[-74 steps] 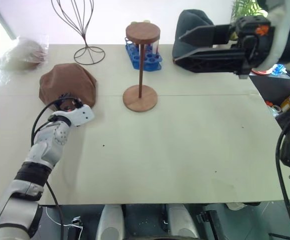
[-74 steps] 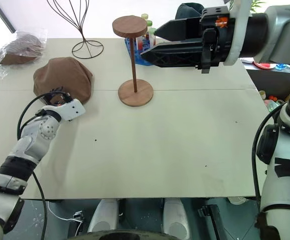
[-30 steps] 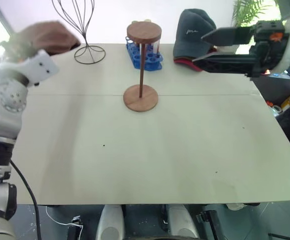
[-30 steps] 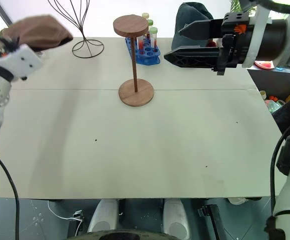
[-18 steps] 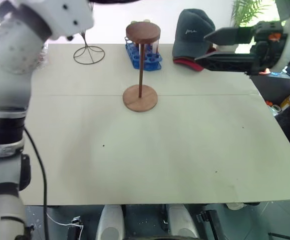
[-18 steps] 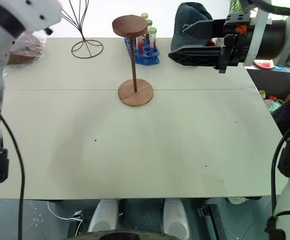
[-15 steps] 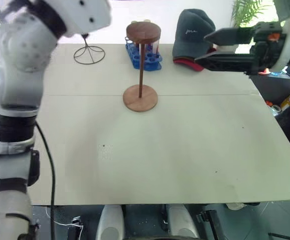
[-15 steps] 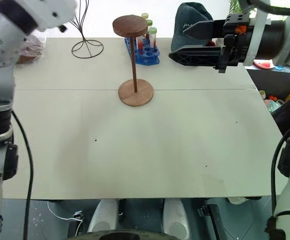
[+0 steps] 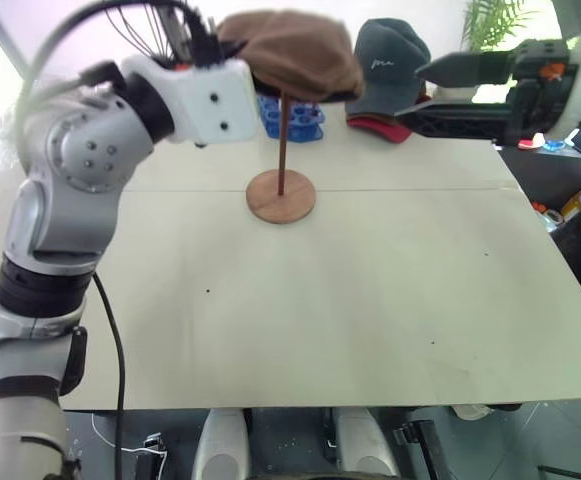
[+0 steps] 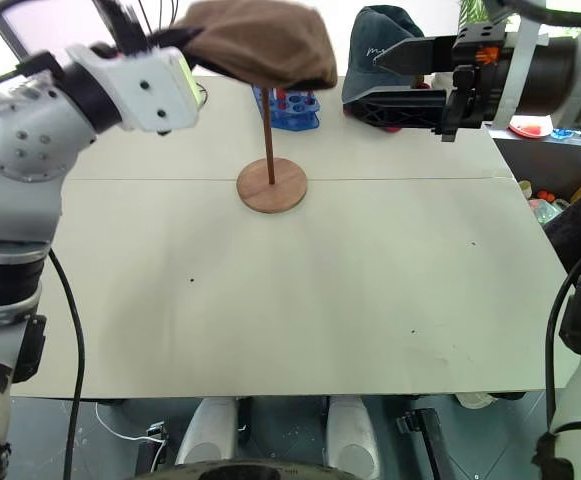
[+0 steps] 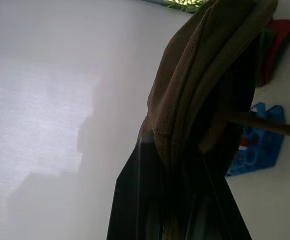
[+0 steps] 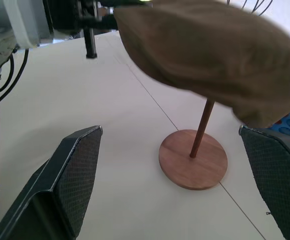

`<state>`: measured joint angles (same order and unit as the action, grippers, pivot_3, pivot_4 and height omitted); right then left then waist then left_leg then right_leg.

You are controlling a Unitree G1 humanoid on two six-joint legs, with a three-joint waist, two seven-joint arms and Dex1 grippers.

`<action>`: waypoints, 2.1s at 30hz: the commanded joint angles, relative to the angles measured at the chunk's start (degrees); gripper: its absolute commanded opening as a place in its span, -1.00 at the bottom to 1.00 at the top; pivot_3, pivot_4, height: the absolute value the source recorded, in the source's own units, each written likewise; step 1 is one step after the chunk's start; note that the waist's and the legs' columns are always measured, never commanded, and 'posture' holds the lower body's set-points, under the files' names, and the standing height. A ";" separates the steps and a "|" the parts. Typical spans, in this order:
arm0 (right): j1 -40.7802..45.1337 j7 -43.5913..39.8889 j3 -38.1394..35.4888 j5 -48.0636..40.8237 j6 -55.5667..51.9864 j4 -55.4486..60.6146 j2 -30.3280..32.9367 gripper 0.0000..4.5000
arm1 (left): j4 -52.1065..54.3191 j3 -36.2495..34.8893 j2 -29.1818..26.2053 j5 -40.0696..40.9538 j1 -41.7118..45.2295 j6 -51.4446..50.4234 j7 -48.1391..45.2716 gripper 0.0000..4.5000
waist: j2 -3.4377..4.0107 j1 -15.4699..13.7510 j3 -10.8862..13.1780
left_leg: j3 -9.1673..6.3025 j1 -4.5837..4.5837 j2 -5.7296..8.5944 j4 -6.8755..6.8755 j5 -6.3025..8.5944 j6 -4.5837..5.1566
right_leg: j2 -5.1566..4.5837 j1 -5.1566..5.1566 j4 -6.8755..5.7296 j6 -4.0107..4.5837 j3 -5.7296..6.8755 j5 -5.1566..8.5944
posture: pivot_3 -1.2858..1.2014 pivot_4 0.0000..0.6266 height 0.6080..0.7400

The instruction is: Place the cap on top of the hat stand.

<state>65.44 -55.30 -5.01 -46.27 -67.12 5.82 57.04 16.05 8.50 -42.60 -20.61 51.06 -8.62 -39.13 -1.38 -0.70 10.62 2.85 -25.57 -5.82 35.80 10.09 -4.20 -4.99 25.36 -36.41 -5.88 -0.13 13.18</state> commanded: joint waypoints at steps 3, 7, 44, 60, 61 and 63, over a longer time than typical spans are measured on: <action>2.55 0.31 -1.71 -0.11 0.91 -0.01 -0.35 1.00 | 5.15 -0.86 0.18 0.19 -0.06 -0.24 -1.56 -0.95 | 0.00 -0.04 0.00 | 0.00 -0.02 0.00 0.03 0.01 0.02 | 0.00 -0.01 0.00 0.00 0.00 0.00 | 0.03 -0.52 0.82; 2.52 0.45 -1.62 -0.12 1.09 0.18 -1.08 1.00 | 3.85 -0.19 1.19 -0.66 -0.39 0.42 -0.79 -0.80 | 0.00 0.01 0.00 | -0.01 0.00 0.00 0.07 0.01 0.02 | 0.00 -0.03 -0.01 0.00 0.00 0.00 | 0.03 -0.52 0.82; -8.55 2.21 10.46 16.72 23.23 17.39 -8.59 1.00 | -14.68 -30.47 -29.91 67.12 -1.75 -55.65 -39.33 0.65 | -0.01 1.45 0.04 | -0.13 0.07 0.00 0.14 0.05 0.07 | 0.04 -0.05 -0.12 0.08 0.01 0.12 | 0.03 -0.52 0.82; -7.68 22.59 29.29 54.88 54.69 0.41 -27.16 1.00 | -26.18 -14.02 -30.83 61.41 10.06 -47.84 -48.31 0.65 | -0.09 1.63 0.05 | -0.13 0.03 -0.01 0.22 0.04 0.06 | 0.04 0.10 -0.59 -0.03 0.01 0.27 | 0.03 -0.52 0.82; -7.64 23.66 29.36 56.42 55.99 -0.41 -27.94 1.00 | -26.45 -13.78 -30.63 61.04 10.21 -47.44 -48.28 0.65 | -0.09 1.67 0.05 | -0.13 0.03 -0.01 0.23 0.04 0.06 | 0.04 0.09 -0.60 -0.03 0.02 0.27 | 0.03 -0.52 0.82; -8.00 24.57 28.72 58.16 57.79 -1.04 -29.01 1.00 | -26.57 -13.60 -30.31 60.61 10.33 -47.04 -48.11 0.65 | -0.09 1.70 0.05 | -0.14 0.03 -0.01 0.23 0.04 0.06 | 0.05 0.10 -0.61 -0.04 0.02 0.26 | 0.03 -0.52 0.82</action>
<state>56.07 -32.24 25.05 10.06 -11.74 3.93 28.58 -10.50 -4.67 -72.43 40.44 59.92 -56.75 -87.14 -1.47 0.99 10.67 2.71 -25.54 -5.83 36.03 10.13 -4.15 -4.95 25.46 -37.03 -5.93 -0.11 13.44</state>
